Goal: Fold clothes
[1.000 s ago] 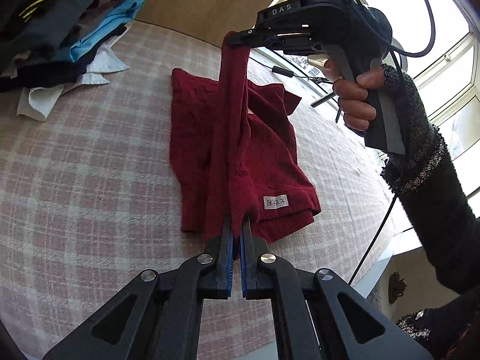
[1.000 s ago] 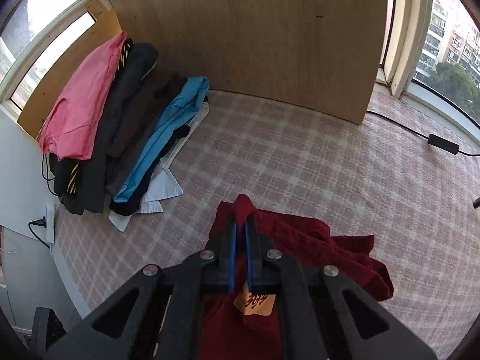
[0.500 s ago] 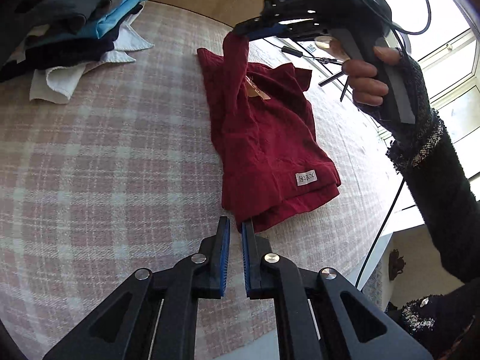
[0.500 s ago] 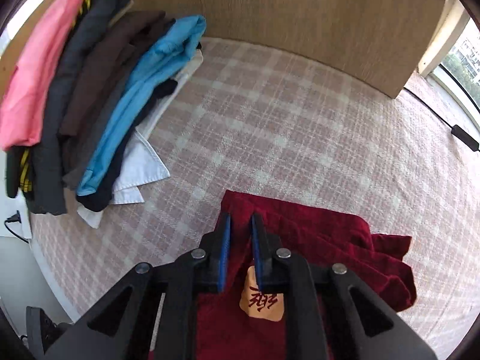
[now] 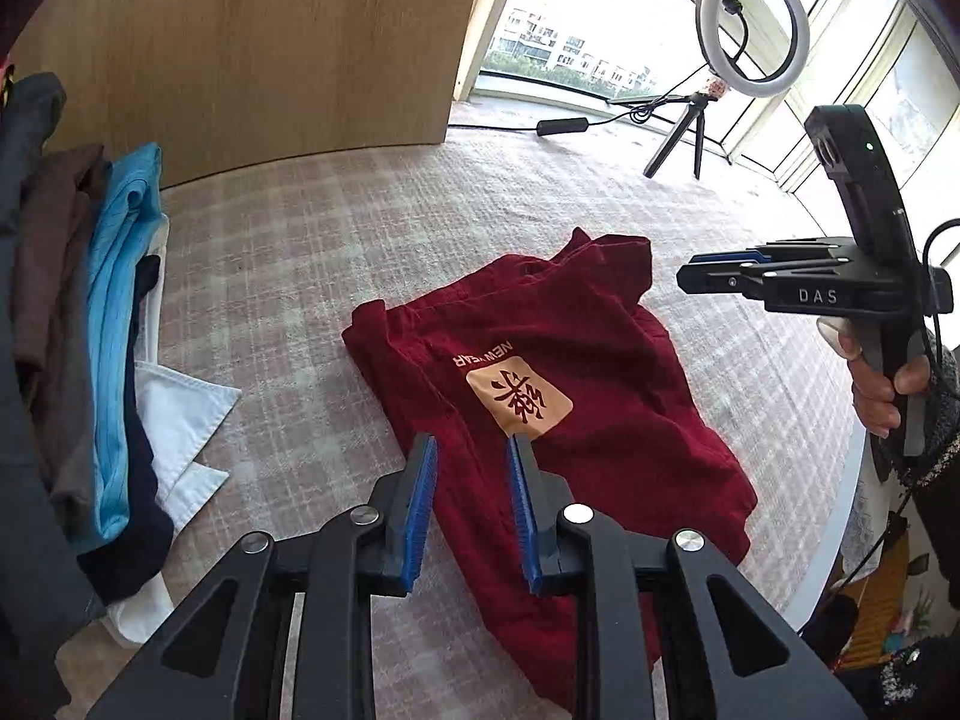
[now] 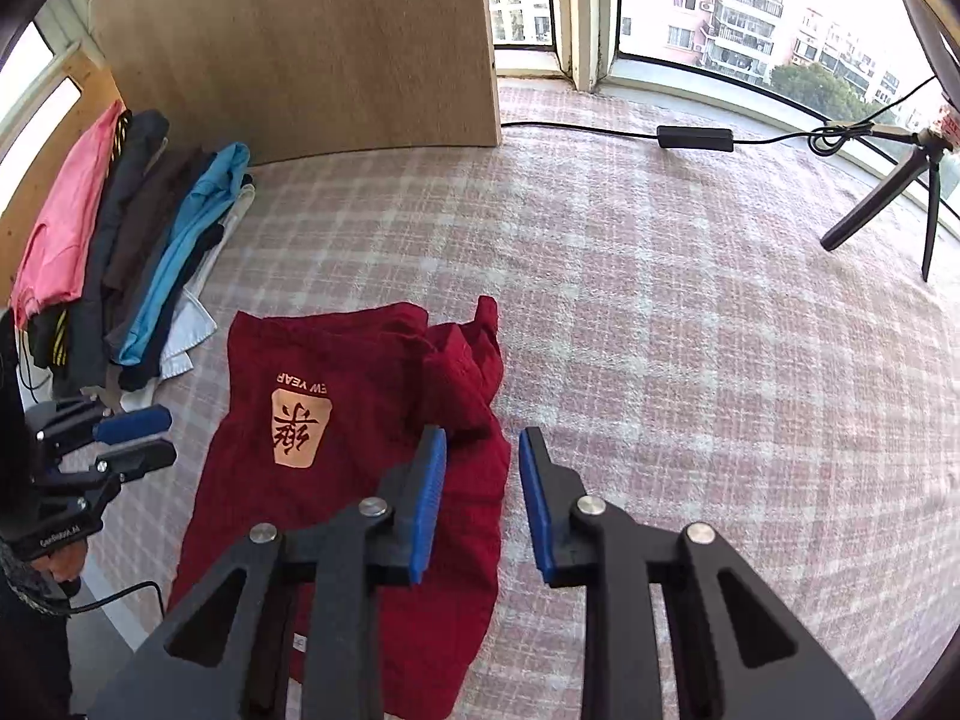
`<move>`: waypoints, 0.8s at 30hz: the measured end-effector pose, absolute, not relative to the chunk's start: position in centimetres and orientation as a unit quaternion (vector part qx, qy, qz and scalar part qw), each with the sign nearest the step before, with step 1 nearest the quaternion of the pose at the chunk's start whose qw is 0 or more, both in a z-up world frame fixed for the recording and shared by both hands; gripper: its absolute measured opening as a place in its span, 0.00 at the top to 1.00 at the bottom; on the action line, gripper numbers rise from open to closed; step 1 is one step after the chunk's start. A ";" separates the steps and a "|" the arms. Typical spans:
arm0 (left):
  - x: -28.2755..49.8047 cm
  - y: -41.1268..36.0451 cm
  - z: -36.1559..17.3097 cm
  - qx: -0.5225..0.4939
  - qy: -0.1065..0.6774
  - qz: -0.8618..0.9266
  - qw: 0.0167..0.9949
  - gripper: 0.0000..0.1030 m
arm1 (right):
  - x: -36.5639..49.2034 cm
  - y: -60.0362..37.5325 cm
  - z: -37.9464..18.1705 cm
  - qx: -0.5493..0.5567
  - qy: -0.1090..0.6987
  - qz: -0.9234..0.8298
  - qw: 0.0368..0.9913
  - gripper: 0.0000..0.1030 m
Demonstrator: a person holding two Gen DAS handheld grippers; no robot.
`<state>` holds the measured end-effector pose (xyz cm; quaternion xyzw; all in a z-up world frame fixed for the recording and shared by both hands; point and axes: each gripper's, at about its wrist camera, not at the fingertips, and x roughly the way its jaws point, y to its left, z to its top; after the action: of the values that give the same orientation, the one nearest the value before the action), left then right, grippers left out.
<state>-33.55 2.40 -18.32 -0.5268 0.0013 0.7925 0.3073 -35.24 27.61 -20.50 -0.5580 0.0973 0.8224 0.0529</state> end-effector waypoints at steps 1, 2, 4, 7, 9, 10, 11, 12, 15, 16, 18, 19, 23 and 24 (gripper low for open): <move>-34.0 2.7 -18.6 -0.528 0.002 0.792 0.307 0.79 | -35.5 27.9 -20.9 -0.561 0.095 0.821 0.047 0.73; -34.4 3.0 -18.9 -0.527 0.008 0.793 0.307 0.79 | -35.8 28.1 -21.4 -0.565 0.092 0.819 0.040 0.73; -34.9 3.7 -19.5 -0.528 0.017 0.793 0.302 0.79 | -36.6 28.7 -22.2 -0.570 0.094 0.816 0.030 0.65; -35.9 4.3 -21.1 -0.544 0.032 0.790 0.282 0.79 | -38.0 29.2 -23.5 -0.579 0.099 0.810 0.007 0.54; -36.5 4.5 -22.2 -0.555 0.039 0.786 0.269 0.79 | -38.8 28.8 -24.4 -0.588 0.085 0.804 -0.011 0.54; -36.7 4.4 -22.6 -0.558 0.039 0.785 0.266 0.79 | -39.1 28.7 -24.8 -0.591 0.076 0.803 -0.018 0.54; -36.8 4.3 -22.6 -0.556 0.036 0.787 0.266 0.79 | -39.2 28.9 -24.9 -0.590 0.081 0.803 -0.025 0.55; -36.8 4.2 -22.7 -0.554 0.039 0.788 0.267 0.79 | -39.2 29.2 -24.9 -0.587 0.089 0.804 -0.031 0.60; -36.7 4.2 -22.8 -0.550 0.057 0.789 0.269 0.81 | -39.2 30.0 -25.1 -0.580 0.112 0.806 -0.048 0.94; -36.7 4.2 -22.8 -0.548 0.059 0.790 0.270 0.81 | -39.0 31.2 -24.5 -0.560 0.134 0.816 -0.046 0.94; -36.6 4.0 -22.8 -0.547 0.056 0.790 0.271 0.81 | -38.8 34.1 -24.5 -0.536 0.187 0.823 -0.031 0.92; -36.7 4.0 -22.8 -0.547 0.053 0.790 0.271 0.81 | -39.2 34.9 -25.2 -0.549 0.202 0.810 -0.030 0.86; -36.8 3.7 -22.7 -0.551 0.048 0.788 0.270 0.81 | -39.2 35.1 -25.3 -0.556 0.192 0.808 -0.034 0.83; -36.8 3.7 -22.7 -0.552 0.051 0.788 0.269 0.81 | -39.1 34.9 -25.1 -0.553 0.197 0.808 -0.047 0.71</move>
<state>-36.79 3.72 -22.68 -0.5516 0.0510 0.7877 0.2695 -39.13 34.93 -25.09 -0.5532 0.1966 0.8081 -0.0470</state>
